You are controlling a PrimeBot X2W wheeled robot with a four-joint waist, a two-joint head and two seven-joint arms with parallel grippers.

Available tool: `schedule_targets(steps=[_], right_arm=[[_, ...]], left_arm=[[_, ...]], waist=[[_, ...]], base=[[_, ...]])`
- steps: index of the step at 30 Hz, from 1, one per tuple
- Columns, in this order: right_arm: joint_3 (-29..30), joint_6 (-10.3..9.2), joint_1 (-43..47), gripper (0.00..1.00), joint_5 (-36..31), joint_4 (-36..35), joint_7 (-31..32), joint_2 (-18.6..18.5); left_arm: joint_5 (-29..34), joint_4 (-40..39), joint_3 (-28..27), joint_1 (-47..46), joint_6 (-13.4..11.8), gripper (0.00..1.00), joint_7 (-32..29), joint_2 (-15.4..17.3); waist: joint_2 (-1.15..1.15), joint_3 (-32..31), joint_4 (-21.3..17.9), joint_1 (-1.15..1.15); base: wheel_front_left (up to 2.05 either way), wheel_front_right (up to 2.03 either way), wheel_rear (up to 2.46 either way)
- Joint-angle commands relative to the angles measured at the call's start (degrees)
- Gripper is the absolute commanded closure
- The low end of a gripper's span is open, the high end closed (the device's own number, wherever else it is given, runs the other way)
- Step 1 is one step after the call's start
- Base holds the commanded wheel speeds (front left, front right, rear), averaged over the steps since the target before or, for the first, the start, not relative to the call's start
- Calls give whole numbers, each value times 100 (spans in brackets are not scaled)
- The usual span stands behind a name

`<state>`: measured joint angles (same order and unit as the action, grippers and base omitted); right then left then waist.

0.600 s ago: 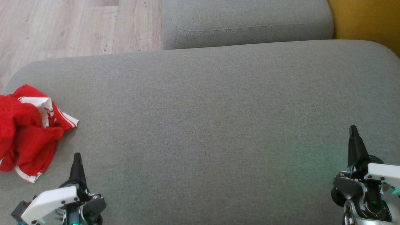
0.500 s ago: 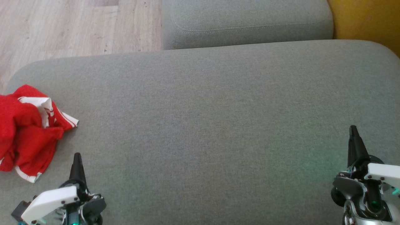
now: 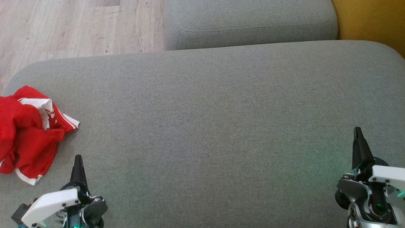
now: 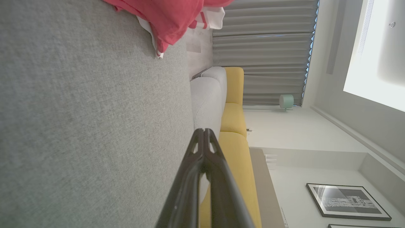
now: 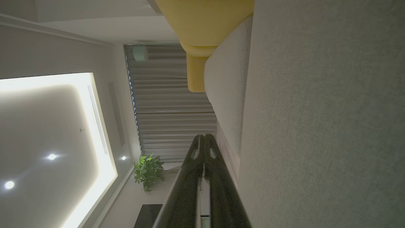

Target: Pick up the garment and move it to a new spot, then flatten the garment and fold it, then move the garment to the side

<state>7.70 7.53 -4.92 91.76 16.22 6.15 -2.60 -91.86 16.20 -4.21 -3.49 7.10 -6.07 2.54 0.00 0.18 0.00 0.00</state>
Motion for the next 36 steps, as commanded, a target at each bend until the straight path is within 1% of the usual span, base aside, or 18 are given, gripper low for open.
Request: schedule_targets(steps=[1, 31, 32, 36], right_arm=[[-120, -4, -126, 100, 42, -220, 32, -28], [-120, -4, -126, 100, 42, -220, 32, -28], [-3, 0, -1, 0, -2, 19, -1, 3], [-10, 0, 140, 0, -3, 387, -2, 27]], left_arm=[[-32, -217, -228, -269, 39, 100, -40, 33], [-32, -217, -228, -269, 39, 100, -40, 33], [1, 20, 6, 1, -5, 0, 4, -2], [3, 356, 48, 183, -5, 0, 6, -18]], waist=[[0, 0, 0, 0], [0, 0, 0, 0], [0, 0, 0, 0], [0, 2, 0, 0]], base=[[0, 0, 0], [0, 0, 0], [0, 0, 0], [0, 0, 0]])
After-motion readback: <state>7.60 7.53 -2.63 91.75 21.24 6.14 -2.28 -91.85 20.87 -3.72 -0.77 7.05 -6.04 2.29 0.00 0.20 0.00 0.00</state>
